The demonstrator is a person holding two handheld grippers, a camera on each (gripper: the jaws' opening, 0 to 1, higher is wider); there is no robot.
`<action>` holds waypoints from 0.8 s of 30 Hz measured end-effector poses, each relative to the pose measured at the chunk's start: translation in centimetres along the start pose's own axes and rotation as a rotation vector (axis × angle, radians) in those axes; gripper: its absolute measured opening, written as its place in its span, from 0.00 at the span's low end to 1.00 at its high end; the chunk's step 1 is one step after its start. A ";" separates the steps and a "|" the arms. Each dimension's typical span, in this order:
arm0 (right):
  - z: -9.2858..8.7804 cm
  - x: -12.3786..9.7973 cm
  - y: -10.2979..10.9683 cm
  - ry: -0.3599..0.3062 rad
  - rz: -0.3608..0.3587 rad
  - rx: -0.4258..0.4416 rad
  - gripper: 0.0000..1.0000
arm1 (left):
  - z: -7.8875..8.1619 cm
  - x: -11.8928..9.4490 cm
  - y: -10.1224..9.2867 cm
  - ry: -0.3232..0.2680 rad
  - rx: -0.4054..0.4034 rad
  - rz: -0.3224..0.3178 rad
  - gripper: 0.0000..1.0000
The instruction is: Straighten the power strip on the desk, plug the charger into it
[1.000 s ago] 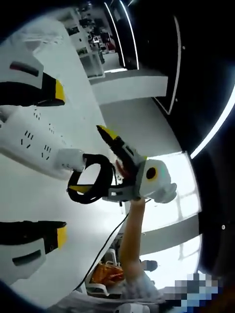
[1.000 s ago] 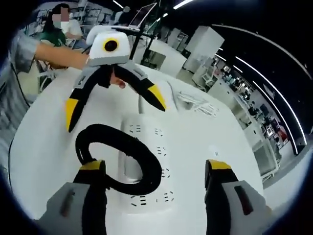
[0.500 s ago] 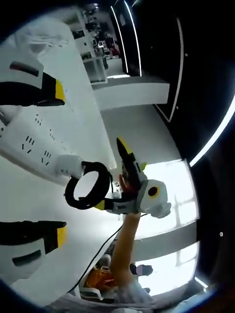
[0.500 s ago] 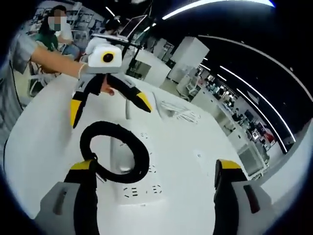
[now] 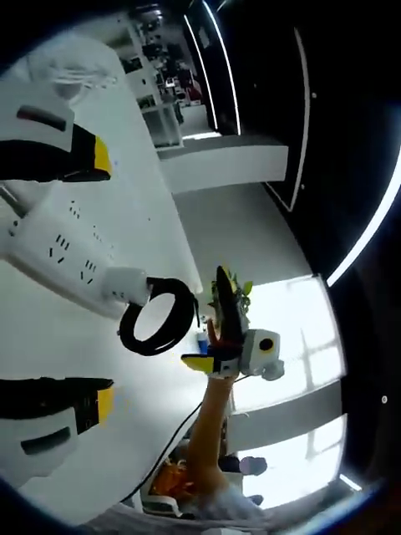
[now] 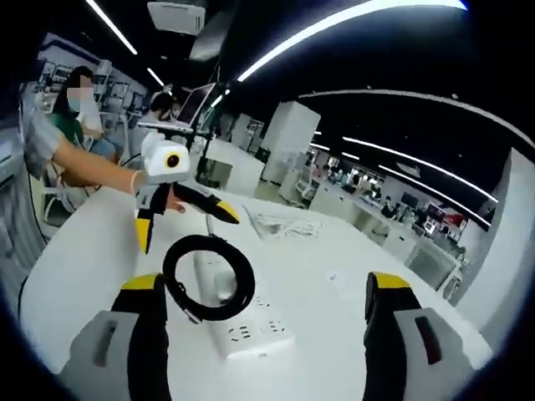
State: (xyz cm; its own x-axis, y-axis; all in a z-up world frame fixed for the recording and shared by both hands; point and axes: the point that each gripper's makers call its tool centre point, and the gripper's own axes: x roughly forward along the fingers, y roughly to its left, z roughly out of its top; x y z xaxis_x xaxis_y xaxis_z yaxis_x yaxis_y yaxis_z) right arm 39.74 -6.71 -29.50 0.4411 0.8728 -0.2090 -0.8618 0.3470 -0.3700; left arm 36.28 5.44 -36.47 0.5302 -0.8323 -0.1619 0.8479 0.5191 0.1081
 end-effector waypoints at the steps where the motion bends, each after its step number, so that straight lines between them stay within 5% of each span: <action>1: 0.2 -0.3 0.0 -0.025 0.000 0.018 0.95 | 0.1 -0.1 -0.1 -0.008 -0.002 -0.003 0.99; 12: 1.6 -3.4 0.6 -0.189 -0.087 0.130 1.00 | 0.0 -0.9 0.6 -0.025 0.012 0.086 0.99; 18: -0.5 -3.9 0.9 -0.183 -0.148 0.185 1.00 | -0.1 -1.6 1.3 -0.051 -0.003 0.168 0.99; 24: -2.5 -4.0 0.9 -0.196 -0.199 0.218 1.00 | -1.7 -2.2 1.7 0.004 -0.009 0.228 0.99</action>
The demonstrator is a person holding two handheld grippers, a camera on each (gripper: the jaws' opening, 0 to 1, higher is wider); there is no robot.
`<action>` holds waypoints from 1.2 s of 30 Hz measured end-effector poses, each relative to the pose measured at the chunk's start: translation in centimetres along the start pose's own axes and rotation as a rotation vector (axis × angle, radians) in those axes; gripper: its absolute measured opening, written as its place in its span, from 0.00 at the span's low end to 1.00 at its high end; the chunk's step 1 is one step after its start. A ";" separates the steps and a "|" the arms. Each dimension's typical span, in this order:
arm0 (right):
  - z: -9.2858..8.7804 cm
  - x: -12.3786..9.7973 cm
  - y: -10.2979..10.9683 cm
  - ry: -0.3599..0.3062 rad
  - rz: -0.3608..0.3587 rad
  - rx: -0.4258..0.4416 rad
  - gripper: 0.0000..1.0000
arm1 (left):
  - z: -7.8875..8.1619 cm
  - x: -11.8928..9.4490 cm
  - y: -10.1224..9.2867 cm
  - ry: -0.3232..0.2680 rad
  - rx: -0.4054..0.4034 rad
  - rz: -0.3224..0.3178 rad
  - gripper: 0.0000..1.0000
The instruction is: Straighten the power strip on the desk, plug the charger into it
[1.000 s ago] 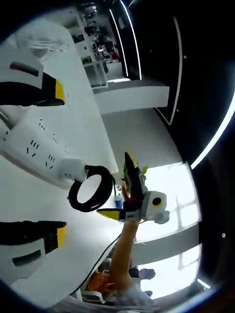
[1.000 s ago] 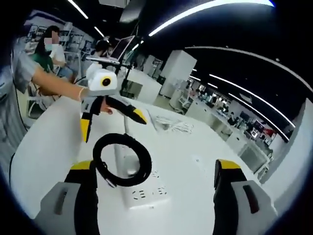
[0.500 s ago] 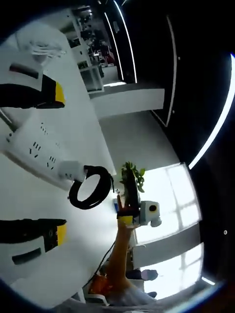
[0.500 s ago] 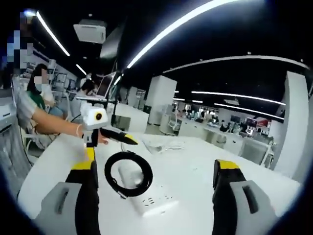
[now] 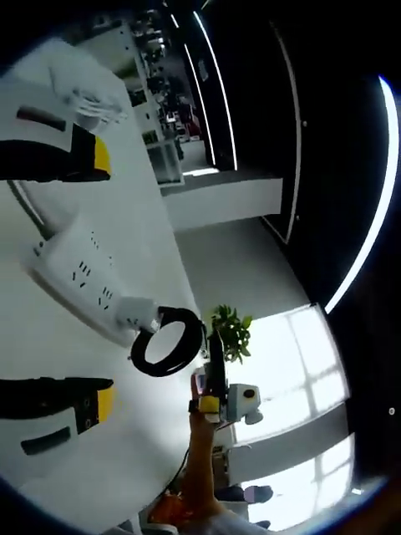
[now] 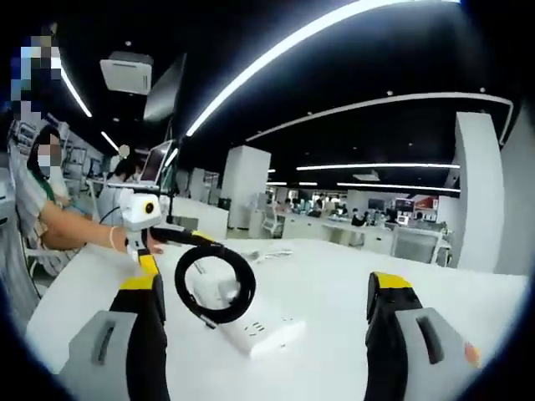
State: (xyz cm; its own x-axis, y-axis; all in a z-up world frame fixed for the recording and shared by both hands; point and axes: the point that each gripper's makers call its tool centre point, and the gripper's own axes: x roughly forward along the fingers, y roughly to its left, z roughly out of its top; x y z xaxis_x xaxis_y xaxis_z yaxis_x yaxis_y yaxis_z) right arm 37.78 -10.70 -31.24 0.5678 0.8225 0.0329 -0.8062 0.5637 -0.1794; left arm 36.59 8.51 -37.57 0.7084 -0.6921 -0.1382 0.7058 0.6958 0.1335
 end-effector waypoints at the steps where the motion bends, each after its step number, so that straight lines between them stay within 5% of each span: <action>1: -0.5 0.0 0.1 0.009 0.004 0.008 1.00 | -0.3 0.0 0.1 0.008 -0.006 0.006 0.99; 4: -2.7 0.1 0.1 0.062 0.009 0.053 1.00 | -1.3 -0.1 0.2 0.035 -0.053 0.017 0.99; 17: -7.0 0.6 0.5 0.184 0.004 0.118 0.95 | -3.2 -0.3 1.2 0.113 -0.148 0.058 0.87; 24: -9.0 1.3 0.5 0.313 -0.028 0.091 0.81 | -4.3 -0.2 1.1 0.175 -0.119 0.064 0.81; 29: -9.3 1.9 0.4 0.318 -0.036 0.126 0.68 | -5.7 0.0 1.2 0.267 -0.126 0.080 0.65; 31: -9.6 2.0 0.7 0.332 -0.028 0.133 0.61 | -5.7 0.1 1.0 0.271 -0.149 0.052 0.55; 36: -10.3 2.5 1.6 0.373 0.002 0.099 0.57 | -5.5 0.4 1.4 0.260 -0.201 0.058 0.52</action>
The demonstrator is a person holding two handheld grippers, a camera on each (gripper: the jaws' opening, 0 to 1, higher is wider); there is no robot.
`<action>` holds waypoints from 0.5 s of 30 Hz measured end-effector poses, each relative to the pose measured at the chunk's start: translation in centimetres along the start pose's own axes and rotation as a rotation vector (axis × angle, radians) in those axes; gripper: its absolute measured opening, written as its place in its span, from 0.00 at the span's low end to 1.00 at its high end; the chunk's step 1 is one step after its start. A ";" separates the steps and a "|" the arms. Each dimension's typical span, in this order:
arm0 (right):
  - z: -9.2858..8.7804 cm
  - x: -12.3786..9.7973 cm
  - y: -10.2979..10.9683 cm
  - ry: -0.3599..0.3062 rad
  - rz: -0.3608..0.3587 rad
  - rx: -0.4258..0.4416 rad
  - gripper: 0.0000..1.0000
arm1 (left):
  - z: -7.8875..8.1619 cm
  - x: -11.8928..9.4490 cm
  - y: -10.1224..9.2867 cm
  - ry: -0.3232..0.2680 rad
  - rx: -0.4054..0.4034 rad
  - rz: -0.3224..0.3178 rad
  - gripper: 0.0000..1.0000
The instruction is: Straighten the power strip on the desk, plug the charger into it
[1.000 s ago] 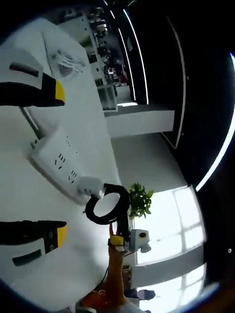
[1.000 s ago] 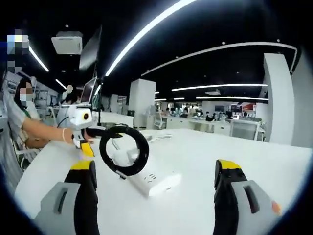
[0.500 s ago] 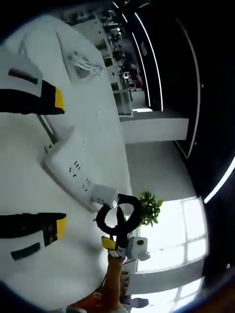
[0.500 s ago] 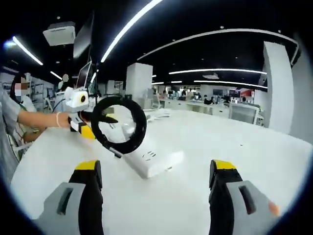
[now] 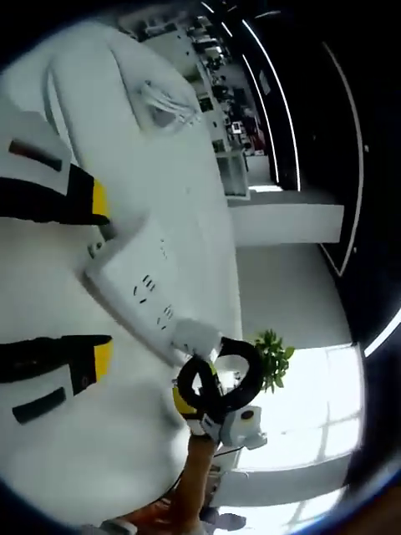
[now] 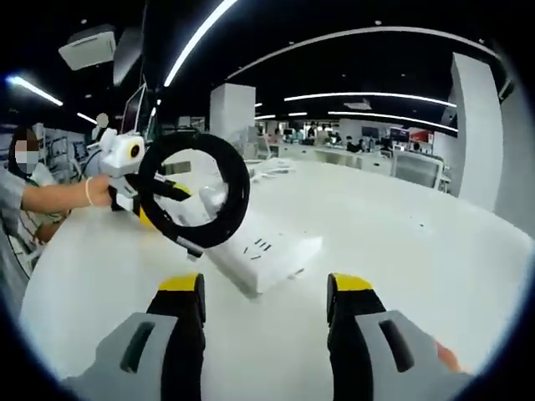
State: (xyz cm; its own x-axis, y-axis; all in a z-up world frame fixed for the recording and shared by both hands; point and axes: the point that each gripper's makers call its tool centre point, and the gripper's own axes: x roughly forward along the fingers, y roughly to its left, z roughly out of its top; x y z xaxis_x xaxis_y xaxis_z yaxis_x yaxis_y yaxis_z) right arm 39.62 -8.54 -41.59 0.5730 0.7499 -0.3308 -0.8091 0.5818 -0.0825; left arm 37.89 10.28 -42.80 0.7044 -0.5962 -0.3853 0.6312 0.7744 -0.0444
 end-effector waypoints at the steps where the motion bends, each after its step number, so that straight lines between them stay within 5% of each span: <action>1: 0.0 0.1 0.1 0.003 0.001 -0.003 0.56 | 0.0 0.1 0.1 0.002 -0.005 0.002 0.51; 15: 0.2 0.8 0.8 0.032 0.012 -0.014 0.38 | -0.1 0.9 0.7 0.025 -0.012 0.024 0.34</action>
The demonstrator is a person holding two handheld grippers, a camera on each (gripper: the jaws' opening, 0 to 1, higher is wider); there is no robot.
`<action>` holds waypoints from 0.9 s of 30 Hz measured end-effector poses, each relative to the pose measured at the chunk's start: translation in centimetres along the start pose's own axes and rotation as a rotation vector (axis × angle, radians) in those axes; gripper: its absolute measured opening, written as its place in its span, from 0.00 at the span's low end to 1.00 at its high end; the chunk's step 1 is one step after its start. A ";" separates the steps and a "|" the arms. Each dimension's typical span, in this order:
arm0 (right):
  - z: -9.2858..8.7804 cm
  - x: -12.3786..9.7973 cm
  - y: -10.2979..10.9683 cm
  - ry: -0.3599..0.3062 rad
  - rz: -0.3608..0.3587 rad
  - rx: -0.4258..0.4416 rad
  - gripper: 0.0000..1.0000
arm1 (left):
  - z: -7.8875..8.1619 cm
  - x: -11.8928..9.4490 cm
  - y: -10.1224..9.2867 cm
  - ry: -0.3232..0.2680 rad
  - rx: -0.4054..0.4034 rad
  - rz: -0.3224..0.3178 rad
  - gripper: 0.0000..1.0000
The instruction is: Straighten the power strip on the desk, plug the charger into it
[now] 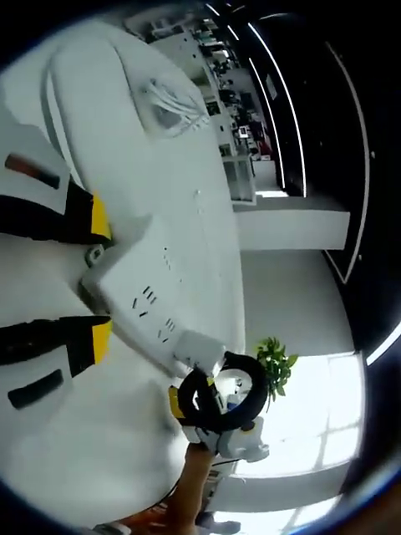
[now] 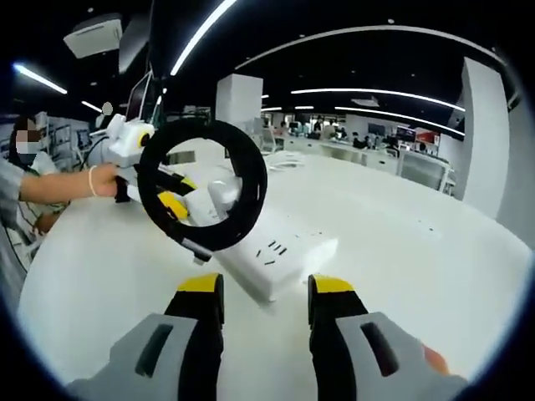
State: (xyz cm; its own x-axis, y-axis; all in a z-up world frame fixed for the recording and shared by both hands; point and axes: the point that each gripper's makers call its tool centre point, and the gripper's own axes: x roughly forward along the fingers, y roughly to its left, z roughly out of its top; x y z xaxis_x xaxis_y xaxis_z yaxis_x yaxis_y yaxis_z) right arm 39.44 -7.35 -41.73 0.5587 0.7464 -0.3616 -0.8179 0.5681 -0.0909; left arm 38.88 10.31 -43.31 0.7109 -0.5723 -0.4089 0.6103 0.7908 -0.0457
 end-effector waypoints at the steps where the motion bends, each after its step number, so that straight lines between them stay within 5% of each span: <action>1: 0.0 0.0 0.0 0.000 0.000 0.003 0.36 | -0.1 0.0 -0.1 0.003 0.002 -0.002 0.34; 15: -0.6 0.1 -0.7 0.027 -0.032 0.011 0.20 | -0.3 -0.2 -0.5 0.012 0.038 -0.002 0.31; 27: -0.8 0.1 -0.3 0.031 -0.025 0.036 0.16 | -0.4 -0.1 -0.4 0.039 0.081 -0.021 0.29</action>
State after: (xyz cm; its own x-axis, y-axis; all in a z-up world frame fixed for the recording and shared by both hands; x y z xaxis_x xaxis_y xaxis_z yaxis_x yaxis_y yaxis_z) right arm 39.59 -7.70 -42.45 0.5742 0.7207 -0.3886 -0.7977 0.5993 -0.0671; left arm 38.42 10.11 -43.56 0.6845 -0.5783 -0.4439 0.6523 0.7577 0.0186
